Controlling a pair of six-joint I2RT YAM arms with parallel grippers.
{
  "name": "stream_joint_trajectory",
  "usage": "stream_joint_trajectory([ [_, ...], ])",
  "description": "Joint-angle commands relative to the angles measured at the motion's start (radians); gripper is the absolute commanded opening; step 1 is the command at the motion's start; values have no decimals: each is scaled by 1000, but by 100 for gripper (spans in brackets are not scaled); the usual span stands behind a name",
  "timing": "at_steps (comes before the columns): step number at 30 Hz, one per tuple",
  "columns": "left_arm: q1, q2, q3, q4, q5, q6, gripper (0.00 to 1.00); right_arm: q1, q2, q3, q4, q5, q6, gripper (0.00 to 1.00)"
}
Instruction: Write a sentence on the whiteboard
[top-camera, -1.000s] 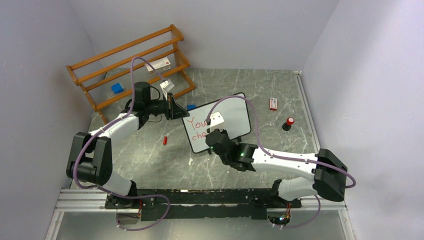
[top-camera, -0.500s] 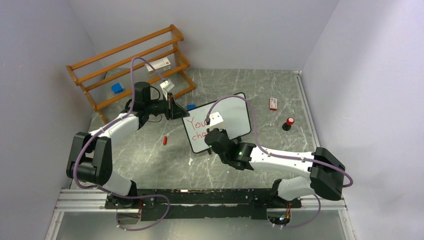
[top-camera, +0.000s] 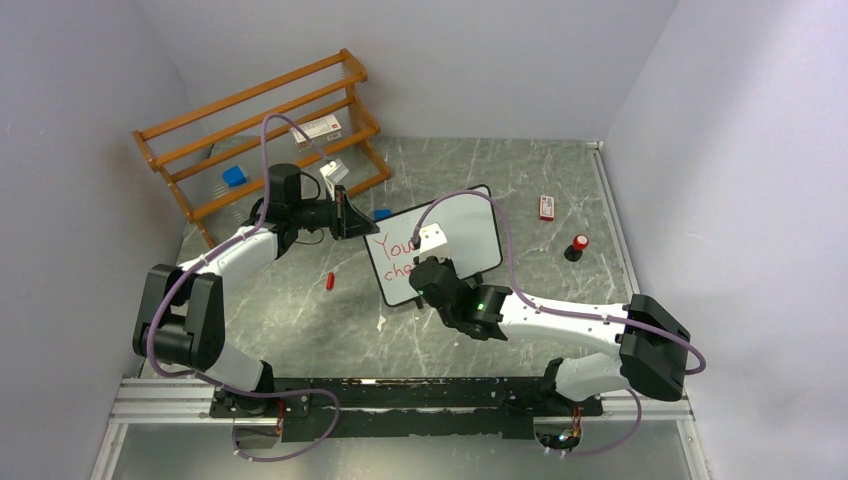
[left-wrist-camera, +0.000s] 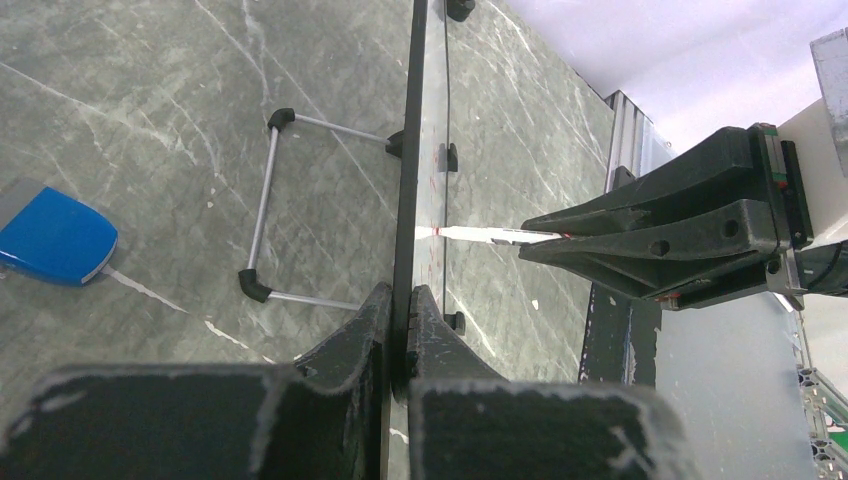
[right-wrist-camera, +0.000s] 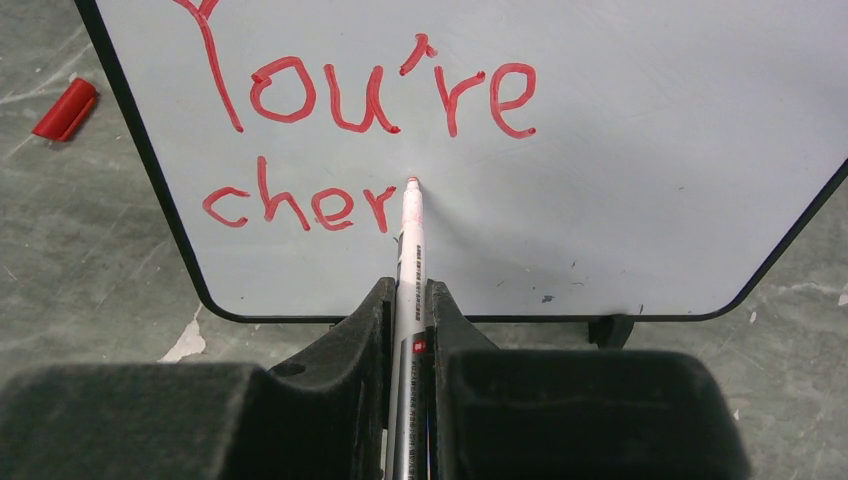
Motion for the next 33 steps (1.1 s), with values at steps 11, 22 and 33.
stream_joint_trajectory([
  [11,-24,52,-20,-98,-75,70,5,-8,-53,-31,-12,-20,17,0],
  [22,-24,53,-21,-99,-74,70,5,-8,-38,-36,-7,-18,25,0],
  [33,-23,56,-20,-98,-73,70,5,-9,-10,-33,13,6,30,0],
])
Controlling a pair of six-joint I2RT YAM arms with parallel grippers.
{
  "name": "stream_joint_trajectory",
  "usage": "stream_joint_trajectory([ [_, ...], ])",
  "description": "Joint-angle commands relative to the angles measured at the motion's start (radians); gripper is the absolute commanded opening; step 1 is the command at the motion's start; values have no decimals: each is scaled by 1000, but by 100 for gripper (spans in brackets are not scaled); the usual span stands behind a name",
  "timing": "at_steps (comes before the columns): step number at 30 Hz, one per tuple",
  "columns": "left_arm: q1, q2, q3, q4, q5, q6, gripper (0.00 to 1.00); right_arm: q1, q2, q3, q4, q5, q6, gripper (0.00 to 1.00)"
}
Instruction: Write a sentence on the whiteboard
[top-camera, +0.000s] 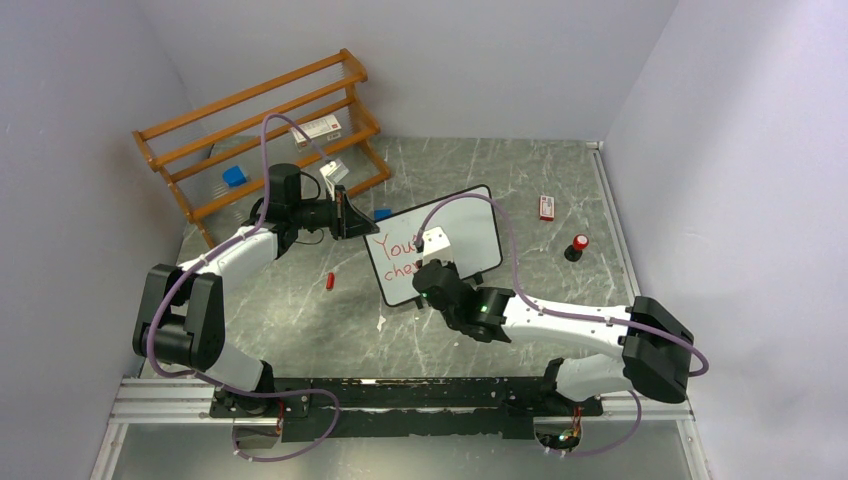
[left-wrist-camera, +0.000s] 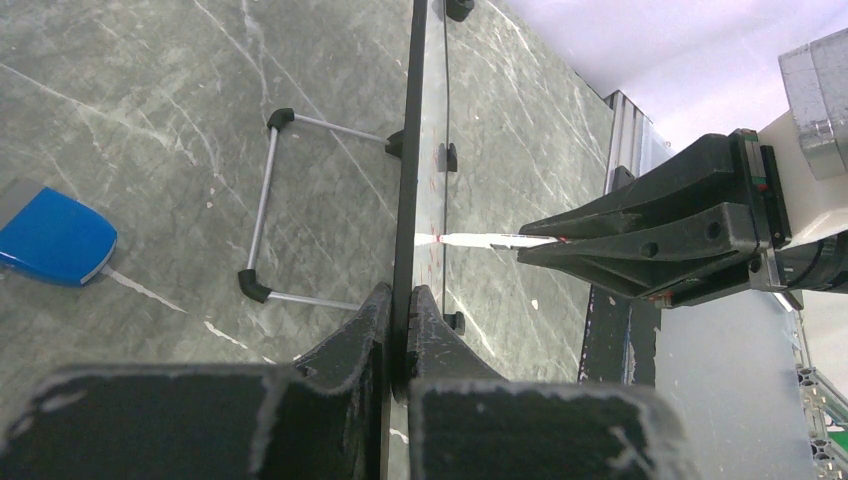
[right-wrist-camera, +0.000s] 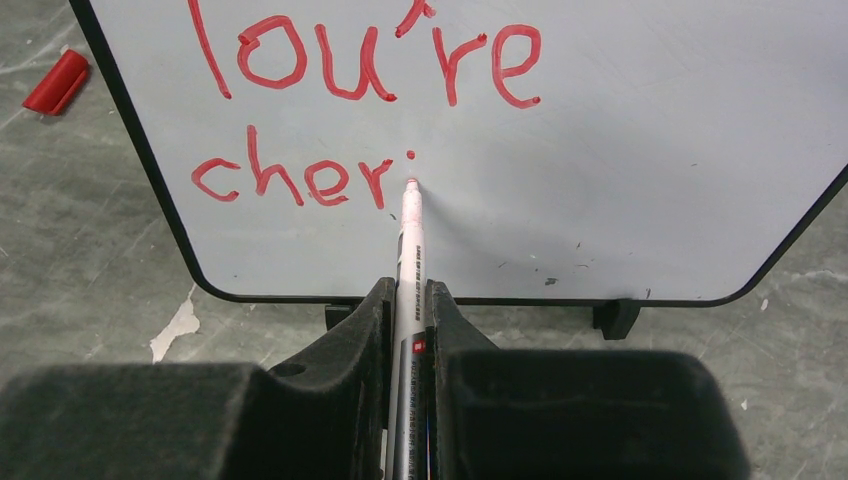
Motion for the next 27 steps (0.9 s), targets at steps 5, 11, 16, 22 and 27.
stream_joint_trajectory([
  [5,-24,54,-20,-99,-75,72,5,-7,24,6,35,47,14,0],
  [11,-24,54,-20,-99,-76,72,5,-7,17,8,39,61,12,0],
  [16,-24,54,-20,-100,-74,72,5,-8,17,6,31,50,15,0],
  [22,-24,53,-20,-100,-75,73,5,-7,31,14,3,23,16,0],
  [27,-24,54,-18,-102,-76,73,5,-7,22,3,-17,10,30,0],
])
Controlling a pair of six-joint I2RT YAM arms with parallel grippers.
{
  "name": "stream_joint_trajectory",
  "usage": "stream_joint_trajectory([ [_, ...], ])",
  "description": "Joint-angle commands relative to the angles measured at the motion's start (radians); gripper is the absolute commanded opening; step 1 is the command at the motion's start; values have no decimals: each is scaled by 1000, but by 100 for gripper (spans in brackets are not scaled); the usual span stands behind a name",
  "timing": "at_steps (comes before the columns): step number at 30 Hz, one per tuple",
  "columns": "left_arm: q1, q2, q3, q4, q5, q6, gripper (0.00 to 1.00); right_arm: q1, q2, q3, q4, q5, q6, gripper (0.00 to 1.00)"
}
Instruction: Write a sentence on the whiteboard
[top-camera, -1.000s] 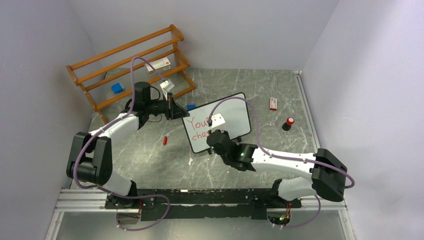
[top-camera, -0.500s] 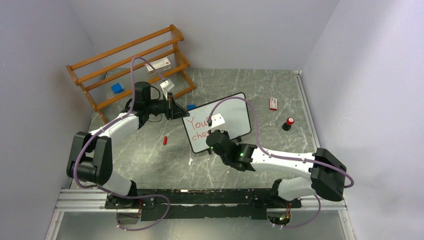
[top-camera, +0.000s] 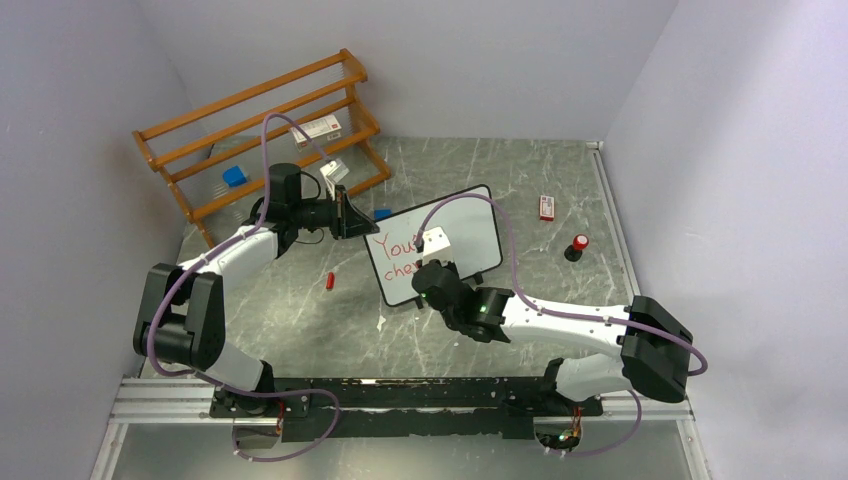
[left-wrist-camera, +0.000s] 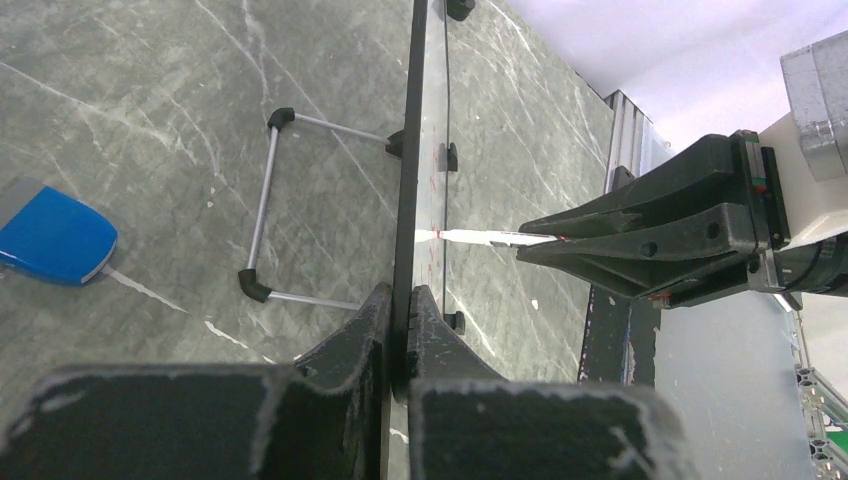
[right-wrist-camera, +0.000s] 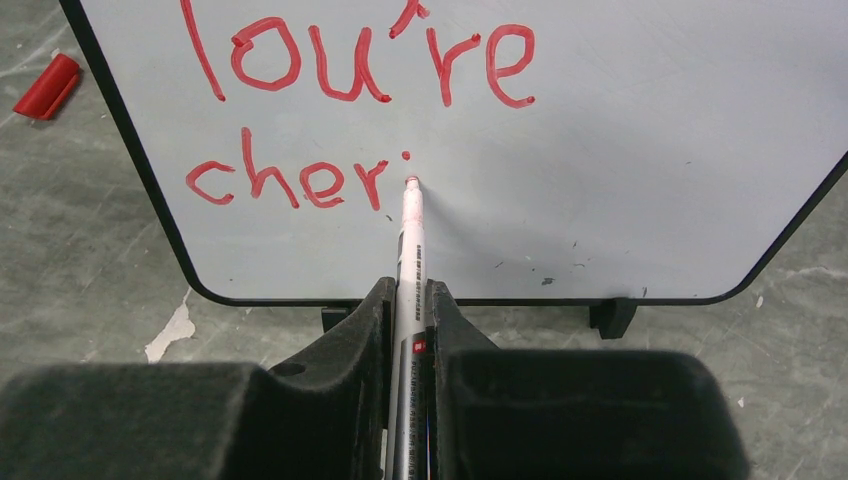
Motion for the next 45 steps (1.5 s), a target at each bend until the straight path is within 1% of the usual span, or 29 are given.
stream_joint_trajectory([
  [1,-24,49,-24,-96,-76,73,5,-8,10,-1,-27,-8,32,0],
  [26,-23,52,-22,-104,-80,80,5,-5,-23,-11,-72,-20,44,0],
  [36,-24,53,-20,-106,-82,81,5,-7,-77,-7,-52,3,29,0],
  [45,-24,50,-20,-109,-81,82,5,-34,-66,-5,-28,25,13,0],
])
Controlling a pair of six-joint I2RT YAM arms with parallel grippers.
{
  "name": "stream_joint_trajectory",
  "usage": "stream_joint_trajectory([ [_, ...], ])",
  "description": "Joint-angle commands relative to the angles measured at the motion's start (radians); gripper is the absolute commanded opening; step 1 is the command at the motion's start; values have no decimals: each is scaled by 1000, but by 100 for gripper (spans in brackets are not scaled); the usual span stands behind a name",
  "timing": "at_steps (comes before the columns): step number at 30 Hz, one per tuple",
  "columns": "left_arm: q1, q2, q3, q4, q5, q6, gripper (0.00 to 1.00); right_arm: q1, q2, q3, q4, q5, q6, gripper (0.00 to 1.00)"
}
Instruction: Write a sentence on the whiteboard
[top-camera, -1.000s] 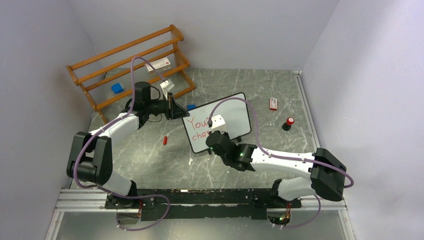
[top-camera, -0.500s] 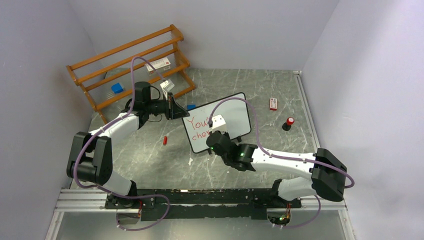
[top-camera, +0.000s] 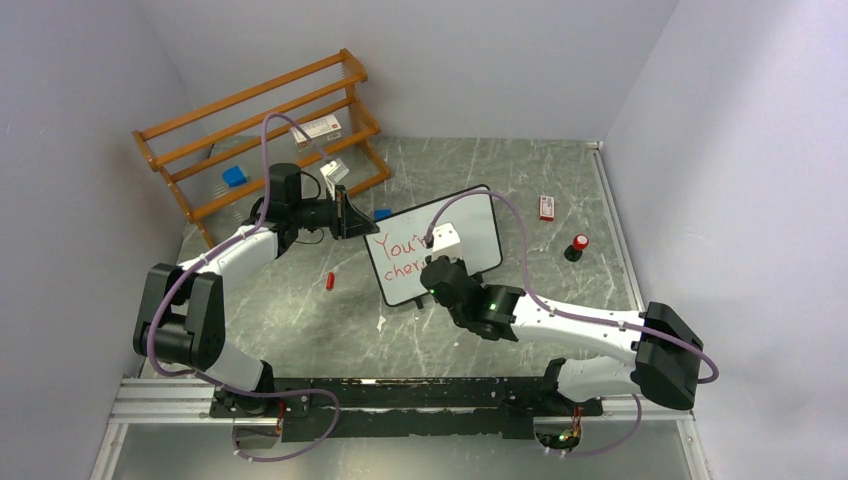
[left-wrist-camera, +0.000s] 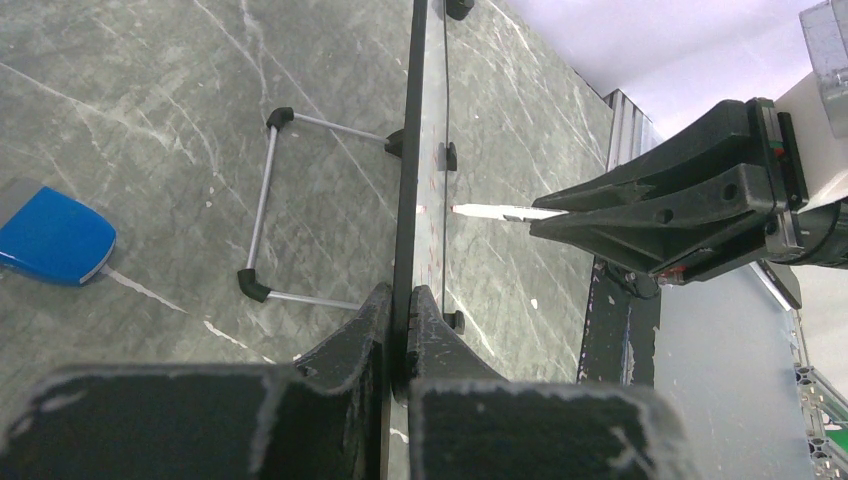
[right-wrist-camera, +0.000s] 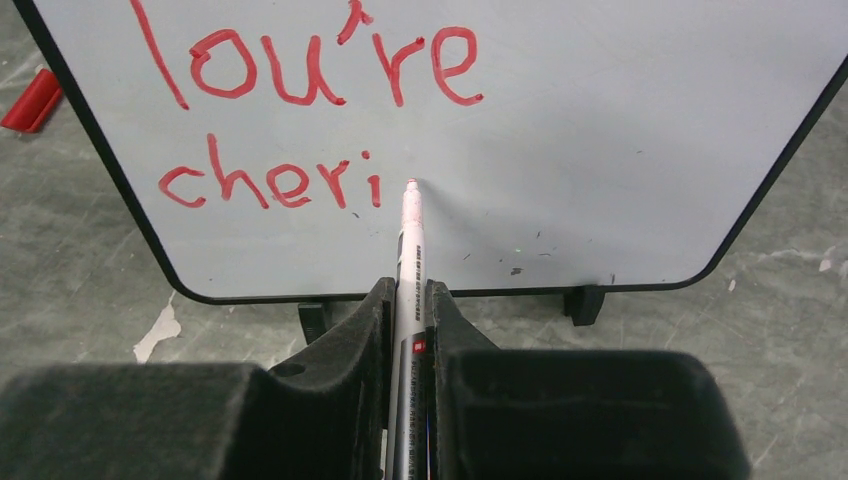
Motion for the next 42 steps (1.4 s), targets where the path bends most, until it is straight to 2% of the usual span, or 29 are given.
stream_joint_trajectory([
  [1,-24,50,-22,-102,-82,79,5,-14,0,-6,37,31,-8,0],
  [33,-24,55,-22,-101,-79,77,5,-26,35,-8,120,-22,-50,0],
  [42,-24,57,-20,-103,-79,79,5,-25,30,-14,87,-40,-41,0],
])
